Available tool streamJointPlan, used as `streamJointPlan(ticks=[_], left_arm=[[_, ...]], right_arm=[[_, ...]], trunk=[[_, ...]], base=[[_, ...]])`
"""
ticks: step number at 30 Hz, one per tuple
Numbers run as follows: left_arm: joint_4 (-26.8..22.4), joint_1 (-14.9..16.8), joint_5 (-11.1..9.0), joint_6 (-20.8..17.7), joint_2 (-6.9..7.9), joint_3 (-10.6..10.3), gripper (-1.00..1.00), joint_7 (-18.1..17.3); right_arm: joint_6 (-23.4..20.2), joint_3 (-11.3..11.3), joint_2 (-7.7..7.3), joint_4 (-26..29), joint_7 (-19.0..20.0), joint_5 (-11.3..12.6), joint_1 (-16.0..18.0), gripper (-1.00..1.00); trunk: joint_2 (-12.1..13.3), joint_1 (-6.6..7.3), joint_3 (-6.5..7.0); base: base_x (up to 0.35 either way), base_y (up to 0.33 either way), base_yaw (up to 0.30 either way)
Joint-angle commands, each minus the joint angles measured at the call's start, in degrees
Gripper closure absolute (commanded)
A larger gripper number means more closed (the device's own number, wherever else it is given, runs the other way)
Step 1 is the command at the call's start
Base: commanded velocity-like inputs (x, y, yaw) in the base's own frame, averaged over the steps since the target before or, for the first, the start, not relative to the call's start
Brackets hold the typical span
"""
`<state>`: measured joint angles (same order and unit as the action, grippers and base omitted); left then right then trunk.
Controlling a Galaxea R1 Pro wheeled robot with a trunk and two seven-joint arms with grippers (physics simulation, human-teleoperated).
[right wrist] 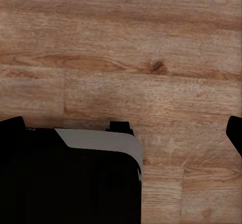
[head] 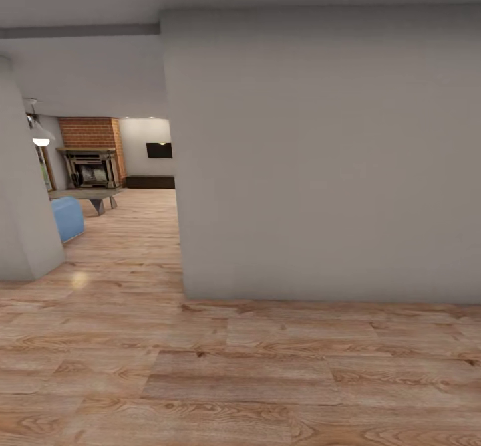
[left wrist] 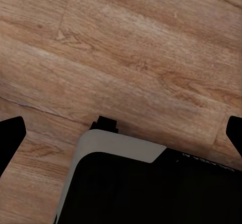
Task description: Move the two storage containers from the living room to the garage. In the garage, place one container on the floor and stack the other container on top of it (either order is fine).
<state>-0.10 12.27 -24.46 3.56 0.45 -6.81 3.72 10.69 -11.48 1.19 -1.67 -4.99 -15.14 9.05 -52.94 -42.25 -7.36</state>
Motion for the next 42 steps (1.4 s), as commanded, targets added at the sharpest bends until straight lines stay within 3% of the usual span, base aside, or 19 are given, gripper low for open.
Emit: streamJointPlan(ticks=[1,16,42], left_arm=[[0.01,0.04,-0.42,0.13,-0.01,-0.49,-1.00,0.15],[-0.02,0.04,-0.41,0.13,-0.01,-0.49,-1.00,0.15],[0.01,0.04,-0.50,0.13,0.08,-0.49,-1.00,0.15]], right_arm=[[0.30,-0.45,0.01,-0.18,-0.30,-0.67,0.08,-1.00],[1.19,-0.42,0.21,-0.20,-0.44,-0.72,0.09,-1.00],[1.39,-0.39,0.05,-0.27,-0.23,-0.73,0.04,-1.00]], trunk=[[-0.06,-0.01,-0.09],[-0.06,-0.01,-0.09],[-0.06,-0.01,-0.09]], base=[[0.000,0.000,0.000],[0.000,0.000,0.011],[0.030,0.000,0.287]])
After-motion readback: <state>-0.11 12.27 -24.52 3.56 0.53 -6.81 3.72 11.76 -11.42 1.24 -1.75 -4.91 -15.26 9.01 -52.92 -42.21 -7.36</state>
